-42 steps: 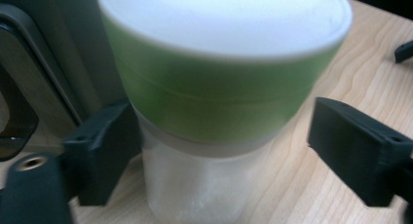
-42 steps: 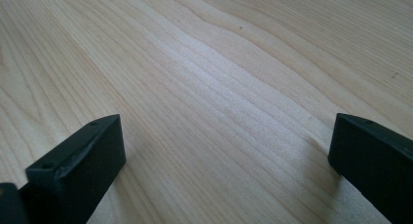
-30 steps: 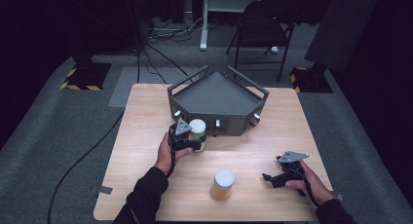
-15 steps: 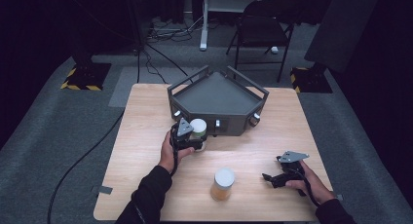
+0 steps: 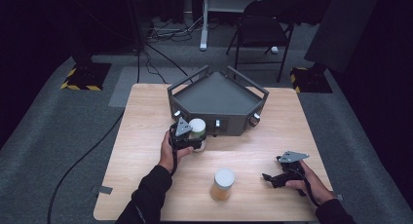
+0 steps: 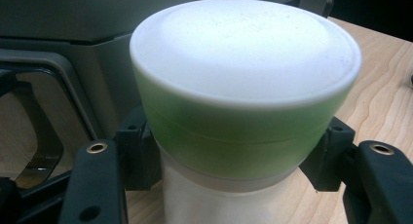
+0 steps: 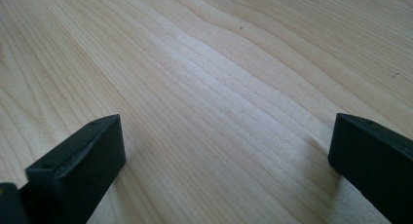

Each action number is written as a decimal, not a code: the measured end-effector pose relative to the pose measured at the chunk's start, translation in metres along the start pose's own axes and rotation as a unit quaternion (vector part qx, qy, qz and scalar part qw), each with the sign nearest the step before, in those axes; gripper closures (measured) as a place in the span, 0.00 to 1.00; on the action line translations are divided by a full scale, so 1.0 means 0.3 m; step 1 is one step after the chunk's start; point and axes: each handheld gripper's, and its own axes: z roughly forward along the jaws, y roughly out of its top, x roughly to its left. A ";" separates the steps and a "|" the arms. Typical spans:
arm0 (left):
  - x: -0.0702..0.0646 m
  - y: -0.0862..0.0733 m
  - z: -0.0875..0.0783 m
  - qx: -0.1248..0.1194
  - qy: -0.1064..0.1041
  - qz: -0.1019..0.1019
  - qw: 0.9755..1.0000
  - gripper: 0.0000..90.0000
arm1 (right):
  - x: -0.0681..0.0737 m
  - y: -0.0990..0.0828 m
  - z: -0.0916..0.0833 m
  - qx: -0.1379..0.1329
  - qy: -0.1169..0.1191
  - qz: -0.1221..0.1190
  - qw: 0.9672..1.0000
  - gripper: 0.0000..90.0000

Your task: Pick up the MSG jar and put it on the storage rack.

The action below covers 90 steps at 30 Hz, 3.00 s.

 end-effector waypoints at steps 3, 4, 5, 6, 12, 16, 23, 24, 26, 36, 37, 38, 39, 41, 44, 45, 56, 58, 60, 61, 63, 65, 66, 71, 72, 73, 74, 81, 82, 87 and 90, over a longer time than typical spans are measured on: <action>0.000 0.001 -0.008 -0.004 0.002 -0.001 1.000 0.39 | 0.000 0.000 0.000 0.000 0.000 0.000 1.000 0.00; 0.003 0.006 -0.010 -0.002 0.001 -0.002 1.000 0.39 | 0.000 0.000 0.000 0.000 0.000 0.000 1.000 0.00; 0.004 0.007 -0.013 -0.004 0.000 -0.004 1.000 0.39 | 0.000 0.000 0.000 0.000 0.000 0.000 1.000 0.00; 0.001 0.008 -0.016 -0.004 0.003 -0.003 1.000 0.39 | 0.000 0.000 0.000 0.000 0.000 0.000 1.000 0.00; 0.000 0.019 -0.031 -0.007 0.006 -0.004 1.000 0.39 | 0.000 0.000 0.000 0.000 0.000 0.000 1.000 0.00; -0.002 0.030 -0.047 -0.013 0.008 -0.012 1.000 0.39 | 0.000 0.000 0.000 0.000 0.000 0.000 1.000 0.00; -0.013 0.055 -0.077 -0.026 0.009 -0.012 1.000 0.39 | 0.000 0.000 0.000 0.000 0.000 0.000 1.000 0.00; -0.019 0.060 -0.081 -0.028 0.011 -0.010 0.999 0.39 | 0.000 0.000 0.000 0.000 0.000 0.000 1.000 0.00; -0.026 0.071 -0.088 -0.029 0.013 -0.009 0.999 0.39 | 0.000 0.000 0.000 0.000 0.000 0.000 1.000 0.00; -0.053 0.121 -0.100 -0.022 0.020 0.003 1.000 0.39 | 0.000 0.000 0.000 0.000 0.000 0.000 1.000 0.00; -0.053 0.123 -0.100 -0.024 0.018 0.002 1.000 0.39 | 0.000 0.000 0.000 0.000 0.000 0.000 1.000 0.00; -0.053 0.126 -0.100 -0.026 0.015 0.002 1.000 0.39 | 0.000 0.000 0.000 0.000 0.000 0.000 1.000 0.00; -0.055 0.130 -0.100 -0.028 0.014 0.004 0.999 0.39 | 0.000 0.000 0.000 0.000 0.000 0.000 1.000 0.00; -0.065 0.140 -0.101 -0.030 0.017 0.011 0.999 0.39 | 0.000 0.000 0.000 0.000 0.000 0.000 1.000 0.00; -0.065 0.154 -0.104 -0.037 0.013 0.010 0.999 0.39 | 0.000 0.000 0.000 0.000 0.000 0.000 1.000 0.00; -0.066 0.158 -0.105 -0.040 0.013 0.007 0.999 0.39 | 0.000 0.000 0.000 0.000 0.000 0.000 1.000 0.00; -0.070 0.220 -0.114 -0.052 0.007 0.011 0.999 0.39 | 0.000 0.000 0.000 0.000 0.000 0.000 1.000 0.00; -0.068 0.233 -0.114 -0.055 0.007 0.012 0.998 0.39 | 0.000 0.000 0.000 0.000 0.000 0.000 1.000 0.00; -0.067 0.248 -0.112 -0.058 0.006 0.011 0.998 0.39 | 0.000 0.000 0.000 0.000 0.000 0.000 1.000 0.00; -0.067 0.248 -0.112 -0.058 0.006 0.011 0.998 0.39 | 0.000 0.000 0.000 0.000 0.000 0.000 1.000 0.00; -0.061 0.266 -0.111 -0.060 0.003 0.012 0.998 0.39 | 0.000 0.000 0.000 0.000 0.000 0.000 1.000 0.00; -0.051 0.273 -0.107 -0.065 -0.002 0.005 0.998 0.39 | 0.000 0.000 0.000 0.000 0.000 0.000 1.000 0.00; -0.045 0.278 -0.106 -0.066 -0.005 0.002 0.998 0.39 | 0.000 0.000 0.000 0.000 0.000 0.000 1.000 0.00; -0.039 0.312 -0.098 -0.068 -0.001 0.004 0.998 0.39 | 0.000 0.000 0.000 0.000 0.000 0.000 1.000 0.00; -0.038 0.317 -0.097 -0.070 -0.001 0.004 0.998 0.39 | 0.000 0.000 0.000 0.000 0.000 0.000 1.000 0.00; -0.038 0.317 -0.097 -0.070 -0.001 0.004 0.998 0.39 | 0.000 0.000 0.000 0.000 0.000 0.000 1.000 0.00; -0.038 0.321 -0.095 -0.071 0.001 0.004 0.997 0.39 | 0.000 0.000 -0.001 0.000 0.000 0.000 1.000 0.00; -0.020 0.350 -0.097 -0.078 -0.002 -0.001 0.997 0.39 | 0.000 0.000 -0.001 0.000 0.000 0.000 1.000 0.00; -0.017 0.355 -0.096 -0.079 -0.003 -0.001 0.997 0.39 | 0.000 0.000 -0.001 0.000 0.000 0.000 1.000 0.00; -0.022 0.390 -0.090 -0.078 0.002 0.010 0.997 0.39 | 0.000 0.000 -0.001 0.000 0.000 0.000 1.000 0.00; -0.021 0.409 -0.080 -0.078 0.006 0.011 0.997 0.39 | 0.000 0.000 -0.001 0.000 0.000 0.000 1.000 0.00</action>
